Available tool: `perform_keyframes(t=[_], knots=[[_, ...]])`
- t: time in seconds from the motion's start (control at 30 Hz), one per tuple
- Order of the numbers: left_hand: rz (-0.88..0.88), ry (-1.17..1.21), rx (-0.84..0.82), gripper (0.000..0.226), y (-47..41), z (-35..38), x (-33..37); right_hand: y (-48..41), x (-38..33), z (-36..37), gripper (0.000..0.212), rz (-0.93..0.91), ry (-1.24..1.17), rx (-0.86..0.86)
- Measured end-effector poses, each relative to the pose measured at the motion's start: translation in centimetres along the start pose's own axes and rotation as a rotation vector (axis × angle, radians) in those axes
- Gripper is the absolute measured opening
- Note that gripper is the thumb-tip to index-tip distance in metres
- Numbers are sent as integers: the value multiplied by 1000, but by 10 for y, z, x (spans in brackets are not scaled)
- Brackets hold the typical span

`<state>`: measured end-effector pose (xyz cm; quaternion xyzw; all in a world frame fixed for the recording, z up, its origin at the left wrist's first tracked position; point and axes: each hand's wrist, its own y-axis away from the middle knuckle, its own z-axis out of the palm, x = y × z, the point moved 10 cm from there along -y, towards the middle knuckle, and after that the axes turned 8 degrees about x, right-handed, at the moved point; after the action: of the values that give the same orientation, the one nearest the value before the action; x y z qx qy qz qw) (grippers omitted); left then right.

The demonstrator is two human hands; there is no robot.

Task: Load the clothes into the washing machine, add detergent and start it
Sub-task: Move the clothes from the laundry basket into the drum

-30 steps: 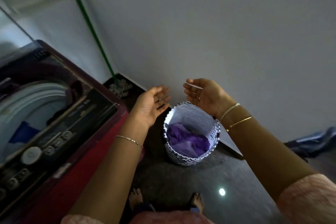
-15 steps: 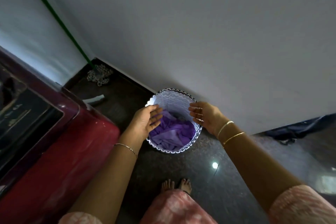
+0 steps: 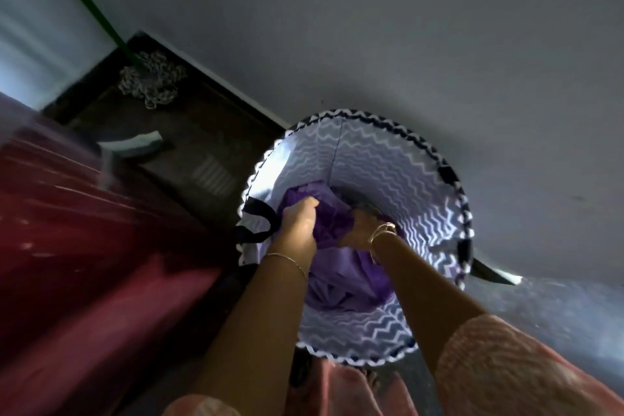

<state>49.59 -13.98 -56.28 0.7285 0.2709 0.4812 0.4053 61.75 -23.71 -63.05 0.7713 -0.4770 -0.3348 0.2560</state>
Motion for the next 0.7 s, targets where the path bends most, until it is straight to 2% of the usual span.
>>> perform_keyframes(t=[0.03,0.1,0.2,0.3,0.37,0.43,0.53,0.57,0.63,0.7], knots=[[-1,19,9,39,-13,7,-3,-8,-2,12,93,-2,115,-4],[-27,88,2,41,-37,20,-12,-20,-4,36,88,-9,261,-30],[-63,98,0,45,-60,27,-27,-34,-4,58,57,-15,382,-55],[-106,54,43,38,-71,12,-41,-34,-6,49,37,-49,367,82],[-110,-9,44,38,-68,3,-42,-31,-6,34,36,-58,327,173],[-125,-56,47,55,-75,-2,-51,-24,-6,21,35,-38,234,183],[-129,5,-66,27,-43,6,-48,-1,-18,-11,33,-7,2,185],[-168,68,-133,26,-23,10,-47,12,-24,-26,32,-3,-64,201],[-261,178,-261,47,13,15,-47,40,-36,-54,29,-29,-203,245],[-379,242,-316,70,53,10,-43,74,-42,-76,24,-45,-381,275]])
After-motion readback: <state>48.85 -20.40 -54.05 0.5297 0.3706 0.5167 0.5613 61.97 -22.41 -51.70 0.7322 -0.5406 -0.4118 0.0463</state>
